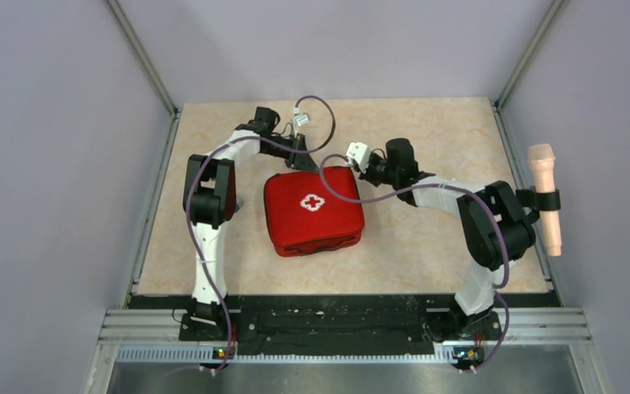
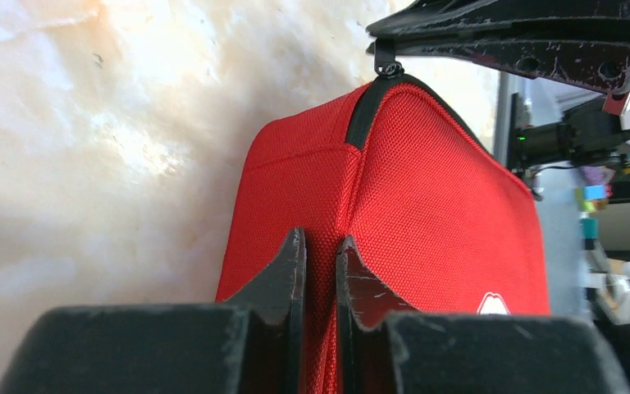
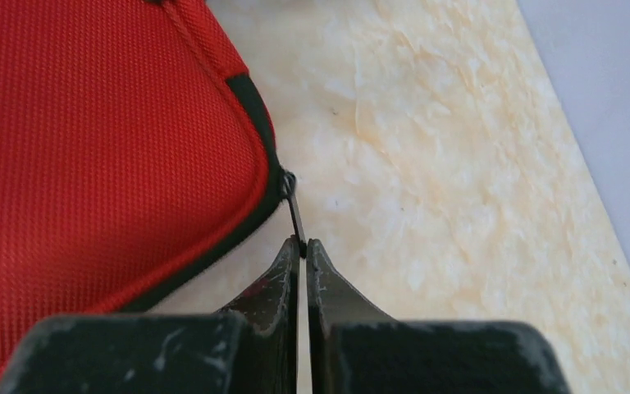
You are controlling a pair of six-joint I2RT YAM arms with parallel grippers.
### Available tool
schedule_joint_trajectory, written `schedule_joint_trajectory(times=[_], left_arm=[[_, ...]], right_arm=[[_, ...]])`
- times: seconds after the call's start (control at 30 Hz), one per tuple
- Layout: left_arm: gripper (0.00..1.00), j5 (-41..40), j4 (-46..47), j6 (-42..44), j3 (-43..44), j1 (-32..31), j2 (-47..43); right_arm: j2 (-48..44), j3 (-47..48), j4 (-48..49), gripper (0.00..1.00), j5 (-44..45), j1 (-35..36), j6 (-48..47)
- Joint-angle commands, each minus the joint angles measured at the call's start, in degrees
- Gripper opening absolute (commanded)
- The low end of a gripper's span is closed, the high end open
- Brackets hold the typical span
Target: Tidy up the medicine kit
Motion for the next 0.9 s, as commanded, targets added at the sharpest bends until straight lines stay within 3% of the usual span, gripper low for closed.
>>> schedule_joint_trajectory(times=[0.0,0.27,0.4,0.43,0.5,0.57,0.63,0.87], left_arm=[[0.0,0.31,-5.14,-7.54,-4.39,5.51,-1.86],[0.0,1.19,-1.8,-11.36,-5.86,5.79,-2.23],[0.0,1.87,-3.47,-9.91,-5.06,5.68,-2.57],[0.0,1.93,-4.04,-9.13,-4.96,5.66,-2.82],[0.0,1.69,-6.18,-6.17,-4.49,5.21,-3.2],[0.0,1.35,-8.35,-3.46,-3.97,4.49,-3.28],[0.0,1.6,-9.76,-2.05,-3.59,3.73,-3.55],[0.0,2.48,-9.94,-2.23,-3.94,2.19,-4.68]], right_arm=[[-9.15,-6.17,1.79,0.0,11.38,-5.3,-0.77],[-19.01,-14.1,-4.59,0.0,2.67,-3.89,1.66],[-17.93,-7.6,-20.0,0.0,-8.1,-4.24,4.18],[-16.33,-4.15,-24.41,0.03,-11.33,-4.63,4.16],[-13.36,1.91,-30.7,0.22,-15.66,-5.06,4.21],[-11.57,5.59,-31.99,0.42,-18.65,-5.08,4.36],[-10.3,7.65,-30.44,0.53,-21.45,-4.94,5.23],[-0.9,15.41,-23.11,0.56,-25.29,-4.2,18.78]])
